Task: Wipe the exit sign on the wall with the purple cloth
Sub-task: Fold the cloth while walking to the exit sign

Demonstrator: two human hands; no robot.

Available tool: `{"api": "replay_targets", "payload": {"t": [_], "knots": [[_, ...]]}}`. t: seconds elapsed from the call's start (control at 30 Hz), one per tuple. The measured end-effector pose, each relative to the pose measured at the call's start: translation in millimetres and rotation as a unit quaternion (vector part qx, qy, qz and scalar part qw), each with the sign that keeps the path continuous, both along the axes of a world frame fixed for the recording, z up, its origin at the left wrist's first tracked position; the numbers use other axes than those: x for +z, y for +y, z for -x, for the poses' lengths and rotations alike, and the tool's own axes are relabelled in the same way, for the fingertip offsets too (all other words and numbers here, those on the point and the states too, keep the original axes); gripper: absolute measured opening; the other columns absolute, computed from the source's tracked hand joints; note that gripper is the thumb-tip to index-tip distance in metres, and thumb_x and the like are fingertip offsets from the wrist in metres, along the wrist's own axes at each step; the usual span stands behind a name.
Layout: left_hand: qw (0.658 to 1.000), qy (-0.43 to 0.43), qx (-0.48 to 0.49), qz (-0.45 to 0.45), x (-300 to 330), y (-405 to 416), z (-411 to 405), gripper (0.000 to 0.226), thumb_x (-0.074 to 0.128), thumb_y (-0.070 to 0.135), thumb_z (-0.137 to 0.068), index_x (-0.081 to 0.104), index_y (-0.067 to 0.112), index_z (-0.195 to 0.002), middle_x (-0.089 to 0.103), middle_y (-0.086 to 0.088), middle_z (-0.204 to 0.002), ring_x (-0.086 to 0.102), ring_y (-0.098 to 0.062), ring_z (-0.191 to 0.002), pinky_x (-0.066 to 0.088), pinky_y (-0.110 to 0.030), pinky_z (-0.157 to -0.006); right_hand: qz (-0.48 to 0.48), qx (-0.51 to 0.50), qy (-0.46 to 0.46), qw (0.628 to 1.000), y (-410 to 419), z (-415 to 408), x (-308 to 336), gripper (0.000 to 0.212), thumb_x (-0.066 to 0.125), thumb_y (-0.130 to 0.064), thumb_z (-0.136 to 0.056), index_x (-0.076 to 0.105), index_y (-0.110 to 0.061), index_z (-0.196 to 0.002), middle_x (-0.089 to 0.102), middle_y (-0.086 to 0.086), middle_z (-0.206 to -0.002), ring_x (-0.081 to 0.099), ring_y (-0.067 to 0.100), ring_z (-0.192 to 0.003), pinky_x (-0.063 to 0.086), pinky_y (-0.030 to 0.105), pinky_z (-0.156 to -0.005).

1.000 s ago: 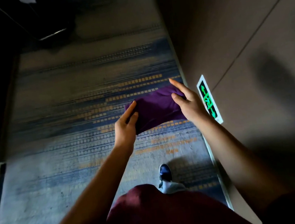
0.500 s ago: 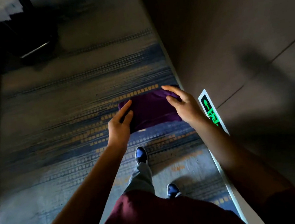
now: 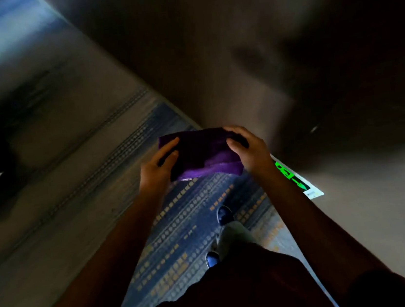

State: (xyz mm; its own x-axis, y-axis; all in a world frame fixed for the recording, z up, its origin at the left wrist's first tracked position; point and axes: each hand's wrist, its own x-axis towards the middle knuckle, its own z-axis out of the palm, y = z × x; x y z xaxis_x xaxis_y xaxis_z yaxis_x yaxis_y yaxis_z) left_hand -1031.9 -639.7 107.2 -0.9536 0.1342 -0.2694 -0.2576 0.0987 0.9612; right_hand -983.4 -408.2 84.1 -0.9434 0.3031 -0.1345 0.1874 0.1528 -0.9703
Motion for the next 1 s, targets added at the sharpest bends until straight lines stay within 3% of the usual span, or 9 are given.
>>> {"api": "replay_targets", "payload": {"t": [0.17,0.27,0.37,0.43,0.5,0.57,0.67,0.83,1.0], "knots": [[0.995,-0.021,-0.099,-0.026,-12.9,44.2,67.5,0.023,0.073,0.022,-0.093,0.08,0.038,-0.108,0.077,0.007,-0.116,0.072,-0.009,-0.11,0.058,-0.02,-0.085,0.043,-0.112,-0.03,0.992,31.6,21.0,-18.6,0.025,0.065,-0.001,-0.096,0.067,-0.023,-0.106,0.067,-0.011,-0.109,0.063,-0.012,-0.096,0.047,0.007,-0.085],[0.986,-0.021,-0.165,0.015,-17.8,65.2,105.1,0.019,0.074,0.034,-0.089,0.079,0.045,-0.104,0.075,0.014,-0.117,0.068,-0.004,-0.114,0.057,-0.024,-0.093,0.055,-0.134,-0.055,0.988,46.9,29.6,-22.2,0.025,0.065,-0.007,-0.098,0.068,-0.026,-0.115,0.068,-0.009,-0.115,0.063,-0.01,-0.101,0.049,0.006,-0.085],[0.97,-0.041,-0.24,0.025,-17.1,76.8,139.1,0.026,0.074,0.046,-0.081,0.078,0.046,-0.106,0.074,0.024,-0.113,0.067,0.003,-0.112,0.056,-0.015,-0.085,0.015,-0.137,-0.078,0.987,56.3,27.6,-19.7,0.032,0.067,-0.012,-0.098,0.068,-0.022,-0.129,0.069,-0.01,-0.12,0.063,-0.015,-0.102,0.047,0.004,-0.089],[0.952,-0.05,-0.299,0.038,-18.9,90.7,152.0,0.028,0.074,0.046,-0.081,0.077,0.045,-0.109,0.073,0.026,-0.115,0.066,0.004,-0.113,0.054,-0.012,-0.084,-0.002,-0.169,-0.091,0.981,62.7,21.8,-12.2,0.036,0.068,-0.014,-0.098,0.066,-0.021,-0.134,0.068,-0.007,-0.123,0.062,-0.005,-0.11,0.044,0.002,-0.09],[0.942,-0.06,-0.327,0.044,-22.7,97.2,161.9,0.031,0.074,0.045,-0.082,0.077,0.044,-0.113,0.071,0.02,-0.124,0.064,0.002,-0.118,0.054,-0.018,-0.093,-0.029,-0.179,-0.103,0.978,59.2,17.4,-9.5,0.038,0.068,-0.014,-0.098,0.065,-0.02,-0.136,0.067,-0.006,-0.125,0.061,0.005,-0.117,0.044,0.002,-0.091],[0.893,-0.062,-0.442,0.055,-26.2,126.1,166.5,0.033,0.074,0.046,-0.081,0.076,0.045,-0.114,0.067,0.018,-0.131,0.061,0.004,-0.121,0.052,-0.017,-0.097,-0.012,-0.295,-0.113,0.949,53.7,-2.3,-11.6,0.038,0.067,-0.013,-0.099,0.065,-0.019,-0.136,0.066,-0.004,-0.127,0.061,0.011,-0.121,0.046,0.009,-0.097],[0.891,-0.024,-0.452,0.043,-25.4,136.2,174.2,0.035,0.075,0.044,-0.082,0.075,0.044,-0.117,0.065,0.029,-0.124,0.061,0.012,-0.114,0.051,-0.007,-0.087,0.004,-0.317,-0.098,0.944,40.3,-4.9,-7.9,0.039,0.066,-0.01,-0.099,0.064,-0.015,-0.138,0.068,0.001,-0.13,0.062,0.015,-0.123,0.05,0.028,-0.107],[0.783,-0.062,-0.618,0.028,-41.8,166.3,180.7,0.03,0.079,0.036,-0.079,0.078,0.042,-0.109,0.071,0.018,-0.12,0.067,0.0,-0.113,0.053,-0.014,-0.09,0.02,-0.544,-0.086,0.835,-35.0,-33.9,-26.5,0.04,0.068,-0.005,-0.097,0.065,-0.013,-0.136,0.069,0.003,-0.132,0.062,0.012,-0.12,0.047,0.038,-0.114],[0.687,-0.016,-0.725,0.036,-35.0,174.7,178.2,0.03,0.075,0.018,-0.091,0.079,0.045,-0.103,0.076,0.018,-0.108,0.067,-0.007,-0.111,0.053,-0.023,-0.099,0.029,-0.642,-0.074,0.763,-102.7,-32.1,-24.5,0.04,0.068,-0.008,-0.097,0.066,-0.016,-0.136,0.07,-0.003,-0.129,0.061,-0.001,-0.115,0.047,0.033,-0.113]]}}
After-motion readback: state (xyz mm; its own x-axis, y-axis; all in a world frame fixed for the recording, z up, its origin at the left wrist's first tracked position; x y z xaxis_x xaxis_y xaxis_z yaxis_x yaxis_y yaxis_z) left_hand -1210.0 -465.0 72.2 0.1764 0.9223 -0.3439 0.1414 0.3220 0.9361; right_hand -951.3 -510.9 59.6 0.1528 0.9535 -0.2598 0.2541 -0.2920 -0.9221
